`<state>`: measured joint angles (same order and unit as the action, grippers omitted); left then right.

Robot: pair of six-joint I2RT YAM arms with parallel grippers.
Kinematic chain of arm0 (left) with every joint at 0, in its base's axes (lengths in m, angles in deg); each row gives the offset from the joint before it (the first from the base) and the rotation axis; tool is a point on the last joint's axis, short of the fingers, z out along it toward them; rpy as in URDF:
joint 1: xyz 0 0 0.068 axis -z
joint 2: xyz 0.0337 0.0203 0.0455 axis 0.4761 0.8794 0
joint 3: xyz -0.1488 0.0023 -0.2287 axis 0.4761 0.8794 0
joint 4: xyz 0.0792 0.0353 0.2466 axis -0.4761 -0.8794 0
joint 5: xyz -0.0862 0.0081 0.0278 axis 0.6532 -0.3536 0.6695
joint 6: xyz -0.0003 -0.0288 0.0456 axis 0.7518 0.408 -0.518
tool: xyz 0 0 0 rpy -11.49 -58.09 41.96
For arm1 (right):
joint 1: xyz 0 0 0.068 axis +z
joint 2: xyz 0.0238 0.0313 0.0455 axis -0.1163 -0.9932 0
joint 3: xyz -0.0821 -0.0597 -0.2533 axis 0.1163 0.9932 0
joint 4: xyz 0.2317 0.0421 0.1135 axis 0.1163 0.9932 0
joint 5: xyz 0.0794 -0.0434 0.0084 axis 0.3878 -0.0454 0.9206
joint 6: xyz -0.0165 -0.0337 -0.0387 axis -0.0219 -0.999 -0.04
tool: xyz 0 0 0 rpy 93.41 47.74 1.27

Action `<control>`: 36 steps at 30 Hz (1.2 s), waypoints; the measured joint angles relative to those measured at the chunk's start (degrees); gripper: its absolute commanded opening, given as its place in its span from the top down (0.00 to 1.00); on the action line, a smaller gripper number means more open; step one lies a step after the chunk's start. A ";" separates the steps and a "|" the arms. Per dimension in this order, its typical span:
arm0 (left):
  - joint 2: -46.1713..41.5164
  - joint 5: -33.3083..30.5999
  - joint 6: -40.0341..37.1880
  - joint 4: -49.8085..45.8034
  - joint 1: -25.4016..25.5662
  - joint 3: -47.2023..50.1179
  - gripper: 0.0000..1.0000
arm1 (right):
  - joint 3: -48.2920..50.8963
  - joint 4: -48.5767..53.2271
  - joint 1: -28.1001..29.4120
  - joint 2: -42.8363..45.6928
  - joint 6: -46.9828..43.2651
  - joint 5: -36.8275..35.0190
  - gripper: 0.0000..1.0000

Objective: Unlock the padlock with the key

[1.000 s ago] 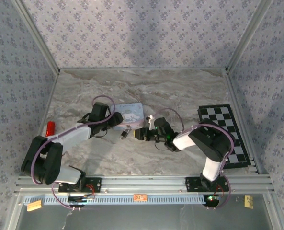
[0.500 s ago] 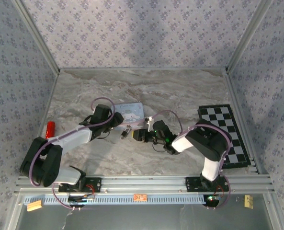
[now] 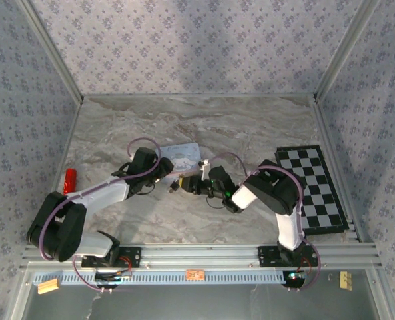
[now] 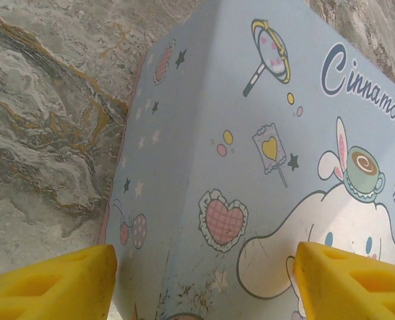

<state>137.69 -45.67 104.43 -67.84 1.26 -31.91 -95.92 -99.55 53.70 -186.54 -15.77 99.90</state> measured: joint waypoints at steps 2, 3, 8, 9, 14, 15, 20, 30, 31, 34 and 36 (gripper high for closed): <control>0.00 0.02 0.39 0.00 0.00 0.00 0.29 | -0.20 -1.05 -0.15 -0.66 0.22 0.00 0.58; 0.00 0.02 0.57 0.04 0.00 0.00 0.29 | -0.26 -1.57 -0.17 -1.01 0.28 -0.02 0.58; 0.00 -0.07 1.05 0.24 0.00 0.22 0.29 | -1.09 -4.92 -0.42 -3.32 0.22 0.15 0.63; 0.00 -0.22 1.18 0.26 0.00 0.22 0.28 | -1.49 -5.38 -0.55 -3.85 0.20 0.35 0.63; 0.00 -0.68 1.27 0.28 0.00 0.22 0.29 | -2.14 -6.58 -0.70 -5.01 -0.26 0.55 0.65; -0.02 -0.72 1.29 0.31 0.00 0.22 0.29 | -2.19 -7.13 -0.74 -5.31 -0.28 0.66 0.66; -0.02 -1.31 2.12 0.70 -0.02 0.44 0.28 | -3.28 -10.73 -1.05 -7.74 0.02 1.38 0.72; -0.15 -1.90 2.34 1.38 0.00 0.72 0.29 | -3.19 -13.25 -1.16 -8.63 1.95 1.29 0.83; -0.33 -1.90 2.38 1.42 0.00 0.85 0.28 | -3.06 -13.46 -1.16 -8.63 2.21 1.31 0.81; -0.76 -1.84 2.73 1.49 0.09 1.25 0.28 | -2.60 -14.32 -1.14 -8.70 2.64 1.40 0.78; -0.96 -1.70 2.75 1.46 0.11 1.38 0.29 | -2.43 -14.67 -1.14 -8.70 2.84 1.55 0.75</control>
<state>136.72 -47.37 107.19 -66.37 1.37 -30.53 -98.35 -114.22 52.57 -195.24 -12.92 101.46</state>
